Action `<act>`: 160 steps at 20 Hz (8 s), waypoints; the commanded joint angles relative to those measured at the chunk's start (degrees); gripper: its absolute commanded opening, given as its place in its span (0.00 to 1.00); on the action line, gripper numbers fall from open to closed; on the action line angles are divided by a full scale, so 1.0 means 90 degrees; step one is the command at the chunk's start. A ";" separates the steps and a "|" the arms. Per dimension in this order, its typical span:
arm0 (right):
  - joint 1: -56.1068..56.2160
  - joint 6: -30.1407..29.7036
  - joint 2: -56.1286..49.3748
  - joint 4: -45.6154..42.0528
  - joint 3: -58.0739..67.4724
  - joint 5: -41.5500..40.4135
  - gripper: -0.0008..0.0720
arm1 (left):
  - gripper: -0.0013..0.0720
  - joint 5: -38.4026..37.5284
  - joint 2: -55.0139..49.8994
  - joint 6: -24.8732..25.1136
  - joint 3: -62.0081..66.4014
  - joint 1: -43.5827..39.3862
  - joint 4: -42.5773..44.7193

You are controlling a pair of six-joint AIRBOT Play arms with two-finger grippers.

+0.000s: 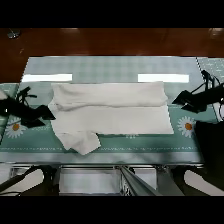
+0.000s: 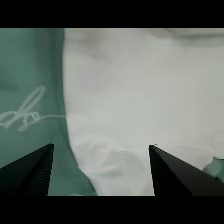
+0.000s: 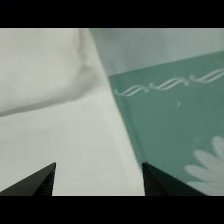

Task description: Fold the shirts.

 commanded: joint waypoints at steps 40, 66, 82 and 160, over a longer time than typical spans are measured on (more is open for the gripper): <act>-0.0899 -0.1511 0.0058 0.1909 -0.0971 0.0469 0.04 | 0.04 0.0636 0.1190 0.1256 -0.0576 -0.0738 -0.2290; 0.0357 0.0216 -0.4034 0.0928 0.3062 0.0602 0.85 | 0.98 -0.0202 -0.3439 0.0034 0.4966 -0.0534 -0.1365; 0.2322 0.0651 0.1430 -0.0134 0.1513 0.0787 0.04 | 0.04 0.0984 -0.3191 0.0182 0.4969 -0.4483 -0.1207; 0.1712 0.2237 -0.1474 -0.0916 0.7587 0.3147 0.04 | 0.04 0.1515 0.1613 0.0024 0.1066 -0.2399 -0.0916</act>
